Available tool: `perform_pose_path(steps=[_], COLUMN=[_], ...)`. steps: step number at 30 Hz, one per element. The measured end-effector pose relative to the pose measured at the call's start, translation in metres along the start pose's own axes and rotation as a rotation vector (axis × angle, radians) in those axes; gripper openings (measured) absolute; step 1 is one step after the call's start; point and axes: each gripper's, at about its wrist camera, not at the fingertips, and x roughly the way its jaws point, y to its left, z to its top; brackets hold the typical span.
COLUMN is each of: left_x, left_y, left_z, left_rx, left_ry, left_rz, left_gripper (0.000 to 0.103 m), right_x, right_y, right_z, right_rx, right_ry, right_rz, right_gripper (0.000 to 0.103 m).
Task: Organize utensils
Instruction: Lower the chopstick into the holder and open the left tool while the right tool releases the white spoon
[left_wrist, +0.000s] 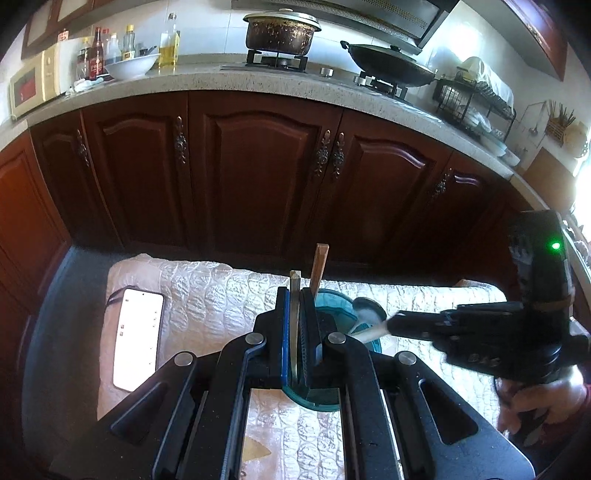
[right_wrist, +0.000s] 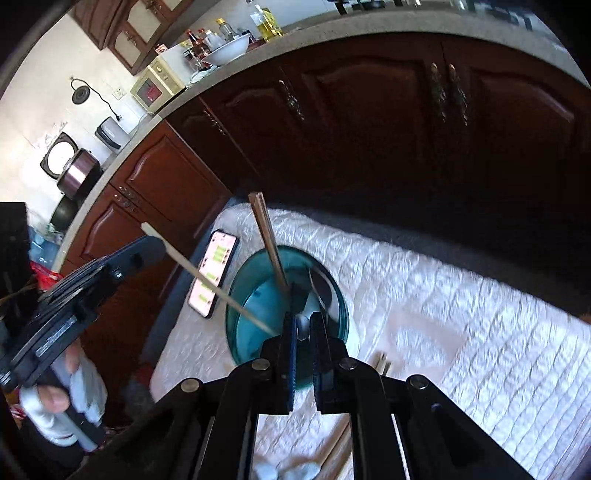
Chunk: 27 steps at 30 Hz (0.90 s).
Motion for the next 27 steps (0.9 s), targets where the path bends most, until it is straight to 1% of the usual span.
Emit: perform_pose_path(steps=[3,6,7,8,9,10,11,12,13,15,17,22,27], left_x=[0.001,0.002,0.004,0.005,0.005,0.006,0.005,0.005,0.004,0.003,0.001,-0.007,-0.015], left_y=[-0.001,-0.001,-0.001,-0.001,-0.001,-0.001,-0.001,-0.001,-0.001,-0.002,-0.003,-0.005,-0.011], left_z=[0.001,0.001,0.000,0.000,0.000,-0.001,-0.001,-0.002,-0.002,-0.002,-0.003,-0.009,-0.019], left_rx=[0.000,0.004,0.006,0.009,0.011,0.009,0.007,0.005,0.004,0.007,0.008,0.028,0.043], left_ry=[-0.003,-0.003,-0.002,-0.003,-0.005,-0.008,-0.013,-0.020,-0.023,-0.030,-0.033,-0.065,-0.080], left_rz=[0.006,0.016,0.024,0.030,0.035,0.039,0.043,0.044,0.049,0.062,0.065,0.100,0.131], left_gripper=[0.004,0.004,0.005,0.009,0.012,0.020,0.028,0.030,0.031,0.035,0.042,0.048,0.048], right_x=[0.010,0.012,0.012,0.013,0.014,0.014,0.014,0.013,0.010,0.006,0.002,-0.013,-0.026], right_y=[0.001,0.004,0.003,0.002,0.001,0.000,0.000,0.002,0.004,0.007,0.005,0.003,0.005], right_z=[0.000,-0.002,-0.003,-0.004,-0.005,-0.007,-0.008,-0.011,-0.015,-0.019,-0.022,-0.031,-0.050], right_rx=[-0.006,-0.015,-0.017,-0.008,0.006,0.016,0.018,0.009,-0.008,-0.028,-0.014,0.012,0.013], right_ry=[-0.021,-0.051,-0.060,-0.060,-0.056,-0.053,-0.055,-0.064,-0.078,-0.098,-0.115,-0.158,-0.191], right_rz=[-0.016,-0.023,-0.025,-0.021,-0.017,-0.009,0.000,0.007,-0.002,-0.028,-0.008,0.015,0.007], right_gripper=[0.006,0.006,0.007,0.008,0.014,0.023,0.027,0.033,0.036,0.037,0.037,0.037,0.037])
